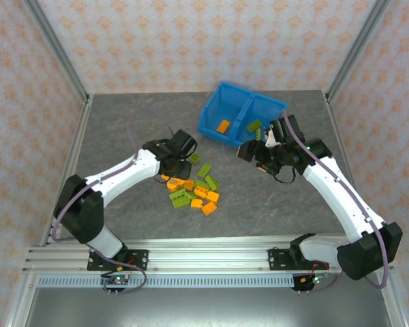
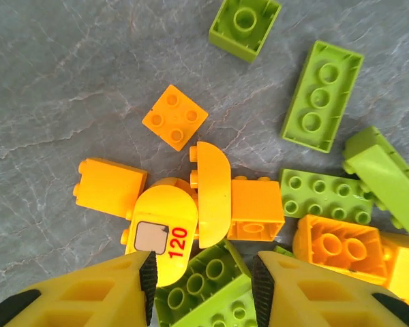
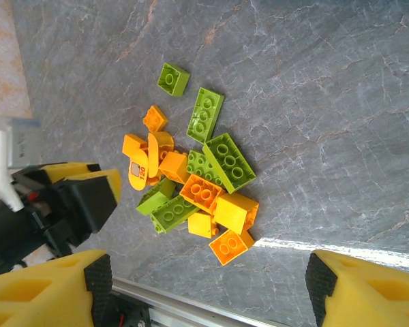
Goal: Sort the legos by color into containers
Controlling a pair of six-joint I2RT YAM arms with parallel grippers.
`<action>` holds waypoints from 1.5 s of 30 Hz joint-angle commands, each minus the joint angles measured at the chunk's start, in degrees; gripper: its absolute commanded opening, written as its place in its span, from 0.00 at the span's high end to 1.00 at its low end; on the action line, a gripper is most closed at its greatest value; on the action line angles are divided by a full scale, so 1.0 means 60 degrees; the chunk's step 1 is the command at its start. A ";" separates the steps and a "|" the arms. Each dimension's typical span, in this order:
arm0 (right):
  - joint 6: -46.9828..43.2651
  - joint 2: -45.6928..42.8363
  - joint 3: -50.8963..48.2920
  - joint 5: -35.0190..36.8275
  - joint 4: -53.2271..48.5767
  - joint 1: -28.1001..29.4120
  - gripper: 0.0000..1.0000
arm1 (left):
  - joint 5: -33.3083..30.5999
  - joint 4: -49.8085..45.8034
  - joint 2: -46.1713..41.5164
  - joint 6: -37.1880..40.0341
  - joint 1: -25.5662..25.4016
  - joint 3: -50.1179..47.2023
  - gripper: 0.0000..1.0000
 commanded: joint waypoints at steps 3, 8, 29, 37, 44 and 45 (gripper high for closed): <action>-0.0049 -0.0229 -0.0123 0.0098 0.0035 0.0046 0.24 | 0.0249 0.0062 0.1350 0.0428 0.0186 0.0588 0.53; -0.0008 -0.0292 -0.0211 0.0161 -0.0019 0.0039 0.23 | 0.0684 0.0450 0.2126 0.0550 0.0397 0.0848 0.54; 0.0107 -0.0238 -0.0077 0.0198 -0.0039 0.0041 0.24 | 0.0751 0.0970 0.3147 0.0286 0.0440 0.0677 0.61; 0.0109 -0.0284 -0.0116 0.0275 -0.0177 0.0039 0.24 | 0.1027 0.0753 0.3435 0.0249 0.0446 0.0988 0.50; 0.0123 -0.0292 -0.0145 0.0321 -0.0175 0.0038 0.24 | 0.1447 0.0997 0.3487 0.0001 0.0427 0.0731 0.56; 0.0122 -0.0292 -0.0138 0.0321 -0.0167 0.0043 0.24 | 0.1457 0.1023 0.3430 -0.0018 0.0429 0.0695 0.60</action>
